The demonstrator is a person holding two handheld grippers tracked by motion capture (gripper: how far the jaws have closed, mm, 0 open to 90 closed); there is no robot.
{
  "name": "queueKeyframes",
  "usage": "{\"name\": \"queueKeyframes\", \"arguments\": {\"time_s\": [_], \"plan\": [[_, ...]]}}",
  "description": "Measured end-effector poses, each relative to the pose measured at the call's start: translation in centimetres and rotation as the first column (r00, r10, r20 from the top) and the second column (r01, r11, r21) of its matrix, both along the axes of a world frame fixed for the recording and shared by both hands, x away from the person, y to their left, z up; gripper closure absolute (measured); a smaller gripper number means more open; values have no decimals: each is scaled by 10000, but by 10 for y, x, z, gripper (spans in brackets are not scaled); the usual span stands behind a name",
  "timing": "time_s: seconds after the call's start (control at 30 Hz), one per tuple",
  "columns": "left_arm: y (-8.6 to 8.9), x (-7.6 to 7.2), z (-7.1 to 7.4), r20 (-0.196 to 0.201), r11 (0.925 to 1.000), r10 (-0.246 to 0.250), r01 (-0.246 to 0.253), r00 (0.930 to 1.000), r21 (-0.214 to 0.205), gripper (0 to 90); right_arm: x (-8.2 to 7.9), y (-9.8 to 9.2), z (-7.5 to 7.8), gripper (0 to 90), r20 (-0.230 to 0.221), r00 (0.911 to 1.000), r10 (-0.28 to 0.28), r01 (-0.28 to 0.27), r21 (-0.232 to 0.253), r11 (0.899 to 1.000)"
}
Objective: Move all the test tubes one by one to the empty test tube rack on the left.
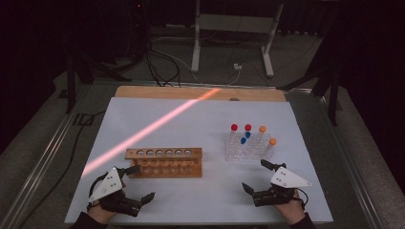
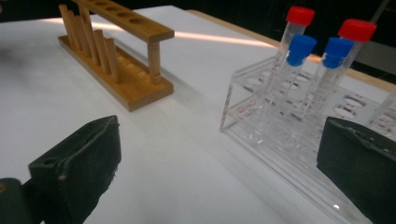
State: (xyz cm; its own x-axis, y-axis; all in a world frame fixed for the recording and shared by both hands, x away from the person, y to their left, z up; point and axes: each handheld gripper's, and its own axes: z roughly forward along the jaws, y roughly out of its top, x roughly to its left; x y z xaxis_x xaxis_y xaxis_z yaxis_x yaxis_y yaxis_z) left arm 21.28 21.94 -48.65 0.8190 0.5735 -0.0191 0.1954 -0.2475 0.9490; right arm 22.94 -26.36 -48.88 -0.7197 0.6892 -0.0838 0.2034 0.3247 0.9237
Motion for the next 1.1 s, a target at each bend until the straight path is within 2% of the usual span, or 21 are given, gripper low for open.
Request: {"name": "queueKeyframes", "arguments": {"time_s": [0.07,0.13,0.17,0.2,0.37,0.47,0.57,0.63,0.7,0.73,0.8,1.1], "plan": [[0,0,0,36,10000,-16,16,10000,-68,6,0,0,0,0,-80,10000,28,-29,-35,10000],[1,0,0,14,9999,-44,44,10000,-125,6,1,2,1,0,-446,9988,217,-208,222,9995],[1,0,0,14,9999,-43,43,10000,-118,6,0,3,1,0,-475,9985,261,-248,280,9993],[1,0,1,35,9997,-59,60,10000,-229,6,0,4,1,0,-554,9981,277,-269,165,9995],[1,0,1,127,9998,-51,54,9999,-209,6,0,6,0,0,-218,9997,69,-79,-446,9990],[2,0,1,154,9997,37,-33,9999,-260,6,1,4,0,0,-366,9993,42,-57,-420,9991],[3,1,1,148,9993,60,-55,9999,-366,6,1,5,0,0,-368,9993,109,-134,-672,9977],[3,0,1,126,9991,75,-70,9999,-418,6,0,7,2,0,-536,9982,266,-297,-590,9978],[4,0,1,115,9993,64,-59,9999,-378,6,-2,9,5,0,-476,9983,342,-373,-649,9972],[4,0,2,104,9987,55,-50,9999,-500,6,-3,10,7,0,-490,9981,364,-395,-635,9972],[4,0,1,112,9990,62,-57,9999,-446,6,-5,11,11,0,-560,9975,435,-457,-386,9982],[6,-1,2,119,9986,89,-83,9999,-513,6,-6,18,32,0,-105,9994,333,-336,-299,9990]]}}
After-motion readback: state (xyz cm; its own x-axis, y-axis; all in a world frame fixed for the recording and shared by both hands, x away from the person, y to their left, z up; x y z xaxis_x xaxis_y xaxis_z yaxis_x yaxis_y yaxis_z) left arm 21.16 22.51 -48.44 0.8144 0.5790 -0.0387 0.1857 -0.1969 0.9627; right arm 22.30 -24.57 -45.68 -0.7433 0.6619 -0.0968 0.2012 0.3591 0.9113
